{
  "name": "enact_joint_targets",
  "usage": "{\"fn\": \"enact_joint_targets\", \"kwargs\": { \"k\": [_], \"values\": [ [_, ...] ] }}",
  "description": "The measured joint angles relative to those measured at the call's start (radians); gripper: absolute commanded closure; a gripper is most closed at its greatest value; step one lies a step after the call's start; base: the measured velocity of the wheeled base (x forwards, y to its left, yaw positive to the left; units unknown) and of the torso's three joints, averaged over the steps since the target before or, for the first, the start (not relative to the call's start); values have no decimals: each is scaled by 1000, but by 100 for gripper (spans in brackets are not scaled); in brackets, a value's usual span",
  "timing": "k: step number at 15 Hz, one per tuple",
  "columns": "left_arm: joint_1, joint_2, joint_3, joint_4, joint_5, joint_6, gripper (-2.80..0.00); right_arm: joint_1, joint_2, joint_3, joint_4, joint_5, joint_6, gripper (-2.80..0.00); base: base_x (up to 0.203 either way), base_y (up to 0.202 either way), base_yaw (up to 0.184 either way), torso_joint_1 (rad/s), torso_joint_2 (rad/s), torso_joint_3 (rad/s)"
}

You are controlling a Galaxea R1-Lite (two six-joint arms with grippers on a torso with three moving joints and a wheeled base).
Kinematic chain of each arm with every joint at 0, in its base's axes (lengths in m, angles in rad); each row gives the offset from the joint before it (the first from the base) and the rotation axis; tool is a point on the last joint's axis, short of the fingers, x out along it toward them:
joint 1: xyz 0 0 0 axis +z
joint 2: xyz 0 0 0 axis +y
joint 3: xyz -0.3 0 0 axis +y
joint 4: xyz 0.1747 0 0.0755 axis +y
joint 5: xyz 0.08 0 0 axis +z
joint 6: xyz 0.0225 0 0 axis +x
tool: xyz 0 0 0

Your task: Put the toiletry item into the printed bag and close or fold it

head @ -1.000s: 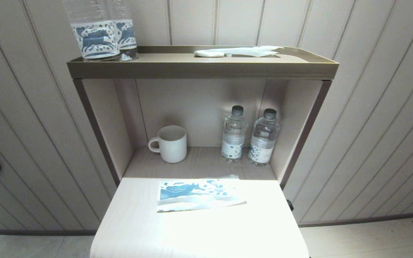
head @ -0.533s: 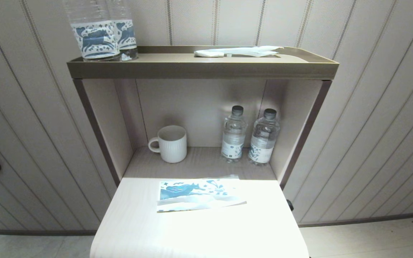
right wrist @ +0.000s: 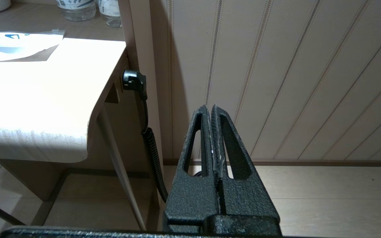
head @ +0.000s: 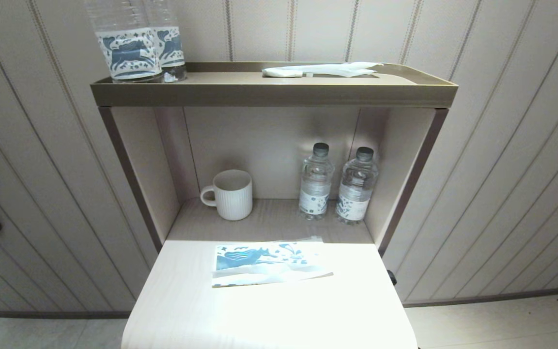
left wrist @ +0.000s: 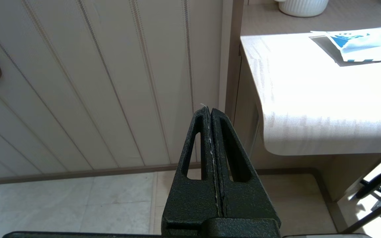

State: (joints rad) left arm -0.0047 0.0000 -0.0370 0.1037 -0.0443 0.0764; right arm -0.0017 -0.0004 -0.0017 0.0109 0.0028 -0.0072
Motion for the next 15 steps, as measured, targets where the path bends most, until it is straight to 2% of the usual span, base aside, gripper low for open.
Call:
{"fn": "enact_joint_targets", "kwargs": {
  "k": [15],
  "values": [
    [0, 0, 0, 0, 0, 0, 0, 0, 0, 0, 0, 0, 0, 0, 0, 0, 0, 0, 0, 0]
  ]
}}
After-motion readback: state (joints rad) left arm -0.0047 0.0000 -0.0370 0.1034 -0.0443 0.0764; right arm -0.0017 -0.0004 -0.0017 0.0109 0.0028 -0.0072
